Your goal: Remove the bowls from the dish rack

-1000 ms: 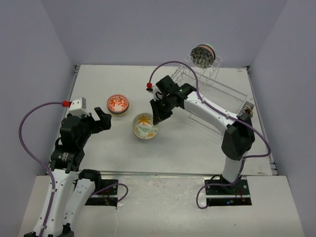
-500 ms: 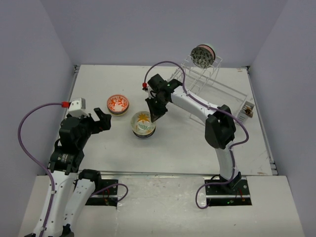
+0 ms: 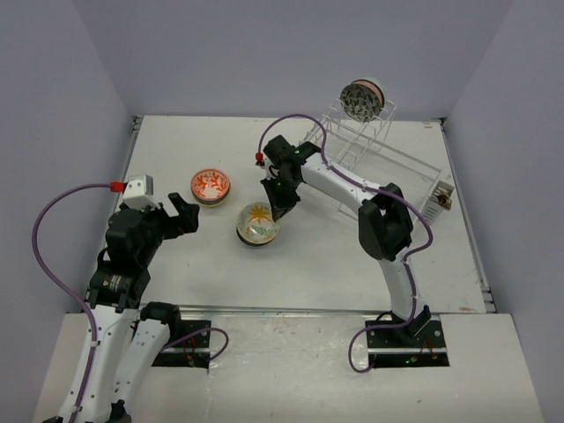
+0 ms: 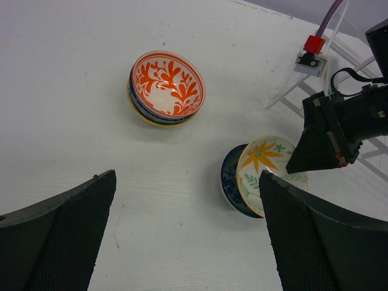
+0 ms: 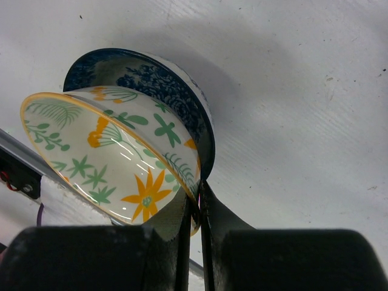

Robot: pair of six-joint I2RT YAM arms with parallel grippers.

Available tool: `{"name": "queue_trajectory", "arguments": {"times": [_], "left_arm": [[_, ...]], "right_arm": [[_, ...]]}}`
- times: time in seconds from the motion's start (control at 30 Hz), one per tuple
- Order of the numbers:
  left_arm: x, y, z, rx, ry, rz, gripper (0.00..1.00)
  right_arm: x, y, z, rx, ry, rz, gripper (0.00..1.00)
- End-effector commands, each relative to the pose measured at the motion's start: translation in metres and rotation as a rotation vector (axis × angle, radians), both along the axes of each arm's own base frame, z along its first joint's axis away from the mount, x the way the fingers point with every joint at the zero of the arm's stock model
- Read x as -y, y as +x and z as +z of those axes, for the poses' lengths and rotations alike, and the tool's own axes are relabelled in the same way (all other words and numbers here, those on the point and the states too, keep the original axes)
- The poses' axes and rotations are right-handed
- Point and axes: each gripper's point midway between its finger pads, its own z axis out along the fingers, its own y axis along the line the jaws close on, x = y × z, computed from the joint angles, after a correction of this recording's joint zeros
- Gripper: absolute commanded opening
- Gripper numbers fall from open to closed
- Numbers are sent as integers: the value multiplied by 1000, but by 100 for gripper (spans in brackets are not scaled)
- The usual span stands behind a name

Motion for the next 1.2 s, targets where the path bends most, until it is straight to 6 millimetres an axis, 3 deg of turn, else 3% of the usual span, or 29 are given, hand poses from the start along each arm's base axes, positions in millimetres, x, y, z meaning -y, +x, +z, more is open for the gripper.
{"name": "queue_trajectory", "arguments": {"times": [0.0, 0.8, 1.07, 1.17], "left_arm": [[3, 4, 8, 42, 0, -14, 100], [3, 3, 10, 50, 0, -18, 100], [3, 3, 10, 50, 2, -18, 100], [3, 3, 10, 52, 2, -18, 100]], "right_arm": [[-8, -2, 16, 11, 54, 30, 2], [-24, -2, 10, -23, 111, 56, 8], [-22, 3, 7, -2, 83, 32, 8], [-21, 6, 9, 13, 82, 24, 16]]}}
